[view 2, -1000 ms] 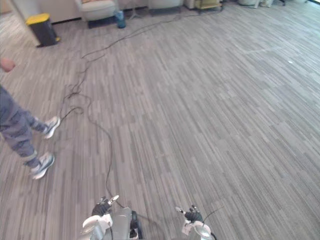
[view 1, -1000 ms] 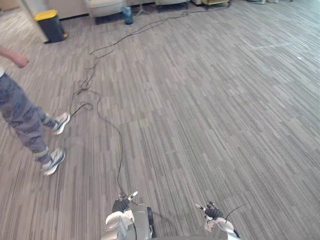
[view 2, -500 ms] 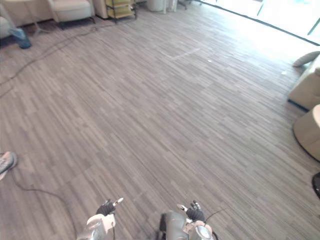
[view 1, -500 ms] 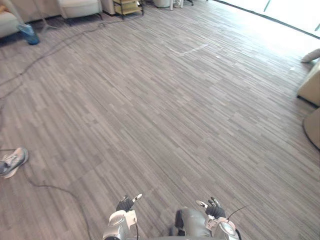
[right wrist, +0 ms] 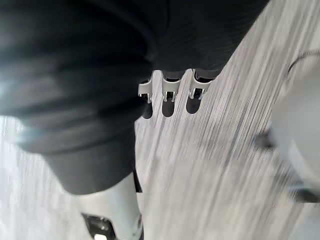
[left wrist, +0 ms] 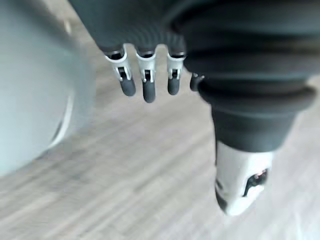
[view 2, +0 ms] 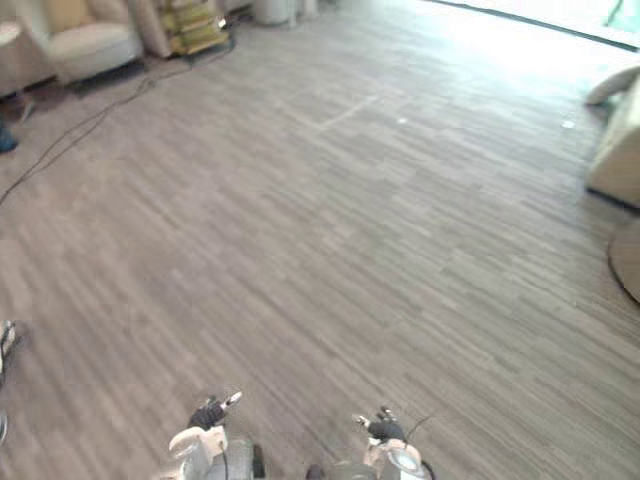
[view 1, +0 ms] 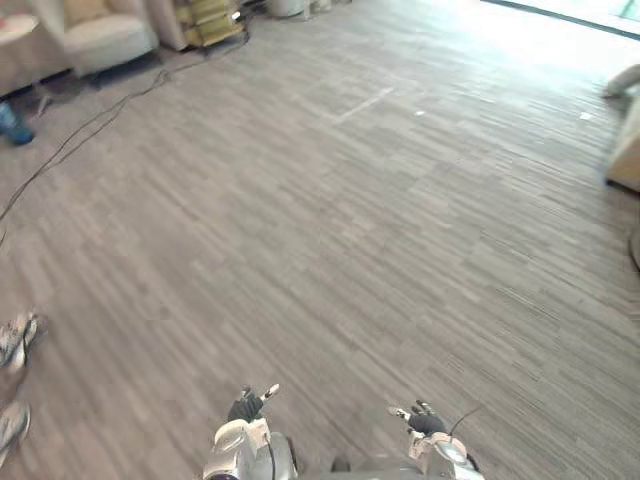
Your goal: Pick up cushions and gather them together orderly.
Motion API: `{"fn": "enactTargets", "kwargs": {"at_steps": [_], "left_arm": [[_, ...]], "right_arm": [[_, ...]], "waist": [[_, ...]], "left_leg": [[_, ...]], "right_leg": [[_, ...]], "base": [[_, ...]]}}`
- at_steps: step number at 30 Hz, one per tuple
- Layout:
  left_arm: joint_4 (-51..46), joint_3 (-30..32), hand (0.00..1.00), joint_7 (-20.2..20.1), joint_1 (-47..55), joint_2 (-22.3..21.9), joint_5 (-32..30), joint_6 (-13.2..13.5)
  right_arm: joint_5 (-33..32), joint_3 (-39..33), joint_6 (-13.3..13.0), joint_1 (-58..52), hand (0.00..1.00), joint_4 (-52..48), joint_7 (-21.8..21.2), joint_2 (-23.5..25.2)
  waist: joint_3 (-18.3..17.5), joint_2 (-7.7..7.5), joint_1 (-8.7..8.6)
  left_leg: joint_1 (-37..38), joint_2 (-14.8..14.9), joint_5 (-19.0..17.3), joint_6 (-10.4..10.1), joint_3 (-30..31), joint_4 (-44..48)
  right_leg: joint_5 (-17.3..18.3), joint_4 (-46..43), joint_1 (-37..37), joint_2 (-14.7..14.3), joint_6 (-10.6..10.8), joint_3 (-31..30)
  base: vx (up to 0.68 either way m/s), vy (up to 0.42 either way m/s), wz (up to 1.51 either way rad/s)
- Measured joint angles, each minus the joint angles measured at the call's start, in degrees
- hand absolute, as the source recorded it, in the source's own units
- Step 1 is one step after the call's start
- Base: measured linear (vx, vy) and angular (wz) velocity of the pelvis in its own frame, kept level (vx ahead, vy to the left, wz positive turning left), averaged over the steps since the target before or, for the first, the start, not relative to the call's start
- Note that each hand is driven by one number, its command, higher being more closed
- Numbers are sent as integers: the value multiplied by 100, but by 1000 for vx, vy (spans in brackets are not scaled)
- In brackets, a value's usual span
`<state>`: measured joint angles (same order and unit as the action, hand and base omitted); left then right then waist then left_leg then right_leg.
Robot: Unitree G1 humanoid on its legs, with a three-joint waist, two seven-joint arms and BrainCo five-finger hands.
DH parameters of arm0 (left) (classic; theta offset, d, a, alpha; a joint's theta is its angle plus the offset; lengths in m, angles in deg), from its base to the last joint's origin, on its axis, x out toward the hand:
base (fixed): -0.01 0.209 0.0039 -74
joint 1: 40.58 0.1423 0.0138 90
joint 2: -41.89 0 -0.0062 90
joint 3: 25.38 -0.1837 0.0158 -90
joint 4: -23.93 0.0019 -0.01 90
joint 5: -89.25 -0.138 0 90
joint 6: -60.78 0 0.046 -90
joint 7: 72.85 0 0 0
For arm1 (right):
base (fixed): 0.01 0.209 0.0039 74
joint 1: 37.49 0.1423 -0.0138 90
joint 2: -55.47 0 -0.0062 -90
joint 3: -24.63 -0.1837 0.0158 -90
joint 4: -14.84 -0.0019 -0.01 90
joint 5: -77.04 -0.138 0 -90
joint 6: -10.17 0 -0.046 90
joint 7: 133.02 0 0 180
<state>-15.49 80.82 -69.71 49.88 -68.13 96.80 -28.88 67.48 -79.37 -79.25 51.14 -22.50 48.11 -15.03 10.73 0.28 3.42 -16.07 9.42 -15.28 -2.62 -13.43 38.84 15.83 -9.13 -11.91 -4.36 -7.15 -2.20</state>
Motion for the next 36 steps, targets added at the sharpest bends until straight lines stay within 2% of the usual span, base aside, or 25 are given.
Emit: {"fn": "enactTargets", "kwargs": {"at_steps": [2,3,5,6,7,8,9,10,11,12,13,15,16,19,20,21,22,23,25,26,27,28,30,33,36], "left_arm": [[-40,30,0,6,29,-3,99,35],[-67,30,0,7,33,37,110,45],[-94,20,0,13,76,130,105,51],[-80,25,0,18,73,199,104,50],[-57,41,0,20,67,238,104,48],[-8,89,0,21,33,283,105,38],[-15,88,0,28,33,303,107,45],[18,56,0,30,57,270,101,40],[205,-2,0,40,53,296,104,25],[348,-61,0,41,-27,295,105,-9],[511,-250,0,34,-168,203,106,-78],[526,-264,0,33,-242,43,108,-100],[611,-312,0,16,-249,31,112,-118],[643,-400,0,14,-264,72,98,-120],[626,-449,0,3,-263,62,85,-110],[629,-463,0,1,-184,43,51,-100],[647,-477,0,-6,-128,40,25,-116],[637,-433,0,4,-106,50,-14,-117],[621,-387,0,-2,-115,39,-83,-117],[611,-358,0,-7,-77,42,-80,-119],[542,-303,0,-6,-35,56,-67,-123],[385,-201,0,-7,-9,76,-71,-108],[187,-226,0,-5,34,111,-71,-68],[50,-248,0,-7,35,53,-65,-60],[14,-234,0,-6,39,46,-64,-12]], "right_arm": [[5,-2,1,-18,0,-7,6,15],[7,10,5,-56,0,-5,14,0],[14,38,41,-190,0,26,17,50],[23,60,57,-227,0,19,-13,35],[45,86,67,-222,0,20,-12,46],[50,143,69,-183,0,6,-11,67],[49,154,60,-171,0,14,-7,60],[51,202,13,-331,0,-11,-25,-55],[52,233,-37,-326,0,-17,-32,-35],[51,227,-33,-326,0,-107,-31,-12],[54,198,-36,-325,0,-254,-30,-34],[55,103,-56,-311,0,-373,-55,-60],[53,-8,-82,-260,0,-403,-58,-80],[50,-328,-99,-213,0,-227,-53,-123],[51,-407,-71,-251,0,-130,-37,-168],[-5,-464,-62,-352,0,-65,-45,-213],[37,-488,-63,-320,0,-59,-47,-298],[53,-475,-57,-253,0,-52,-47,-324],[60,-462,-28,-172,0,-32,-51,-379],[59,-385,-29,-156,0,-29,-37,-427],[49,-333,-2,-104,0,5,-22,-429],[45,-198,18,-71,0,9,-5,-367],[38,52,41,-45,0,18,-3,-247],[35,37,68,7,0,16,3,-125],[42,-17,107,-34,0,13,9,-93]], "waist": [[-25,27,6],[-71,16,1],[-322,-280,66],[-375,-433,2],[-367,-477,-13],[-325,-491,33],[-277,-470,68],[-352,-373,80],[-355,-420,12],[-356,-473,-84],[-320,-398,-147],[-236,-271,-151],[-208,-234,-200],[-196,-260,-393],[-197,-273,-404],[-218,-239,-437],[-280,-106,-447],[-320,-53,-425],[-247,86,-444],[-199,182,-413],[-151,181,-399],[-94,123,-328],[-73,-30,-240],[-79,-13,-93],[-89,18,-50]], "left_leg": [[-260,-116,314,-242,293,-1272],[-469,-175,657,-209,398,-1680],[-478,-492,1291,3,329,-1578],[-410,-551,1132,220,125,-1412],[-335,-537,1019,311,22,-1213],[-270,-380,955,441,-173,-568],[-273,-383,803,346,-296,-371],[469,-451,626,443,-396,-1387],[1064,-680,332,319,-374,-1891],[1264,-789,321,339,-384,-2035],[1634,-826,244,409,-419,-2304],[2142,-799,77,423,-486,-2684],[2614,-800,34,440,-491,-2992],[3219,-850,22,460,-307,-3352],[3539,-961,-11,516,-71,-3470],[3736,-995,-12,524,145,-3445],[3791,-861,19,495,232,-3304],[3637,-813,98,359,334,-2939],[3030,-688,407,-140,603,-1381],[2344,-483,919,-746,773,188],[1937,-356,917,-732,742,1194],[1552,-282,691,-397,612,1876],[946,-211,373,-97,302,1855],[279,-81,65,26,-184,523],[-147,-268,390,-118,-134,-1351]], "right_leg": [[291,206,-327,146,105,-351],[450,228,-456,231,209,-519],[588,120,-558,648,421,-885],[485,-281,-396,836,716,-1012],[243,-580,-330,877,909,-1104],[-312,-1205,-218,814,930,-1208],[-572,-1632,-105,723,1000,-1194],[-1144,-3336,608,636,1348,-1105],[-843,-4520,1190,634,1314,-925],[-638,-4891,1501,653,1286,-868],[-331,-5079,2047,634,1216,-431],[-14,-4917,2703,624,1009,293],[116,-4276,3039,600,828,828],[-231,-2432,3215,505,777,1248],[-789,-1498,3241,532,672,1221],[-1255,-1605,3188,518,109,1158],[-1048,-1793,3183,509,115,1233],[-820,-1949,3169,528,11,1251],[-550,-1873,2840,439,-22,1285],[-481,-1550,2415,292,-58,1209],[-444,-1277,2040,146,-113,1077],[-405,-959,1513,65,-175,887],[-385,-436,849,59,-202,571],[-249,-33,231,92,4,34],[137,253,-382,289,170,-325]], "base": [[616,288,-110],[628,323,-83],[763,364,-71],[794,351,-63],[751,349,-61],[577,293,-65],[588,361,-103],[472,331,-94],[540,319,-73],[548,244,-20],[467,164,-16],[457,177,-25],[610,172,4],[530,42,51],[771,-77,89],[937,-127,66],[686,-120,23],[676,-146,5],[598,-150,3],[524,-104,-29],[750,-86,-65],[481,-30,-68],[548,-38,-90],[500,34,-95],[589,172,-64]]}}
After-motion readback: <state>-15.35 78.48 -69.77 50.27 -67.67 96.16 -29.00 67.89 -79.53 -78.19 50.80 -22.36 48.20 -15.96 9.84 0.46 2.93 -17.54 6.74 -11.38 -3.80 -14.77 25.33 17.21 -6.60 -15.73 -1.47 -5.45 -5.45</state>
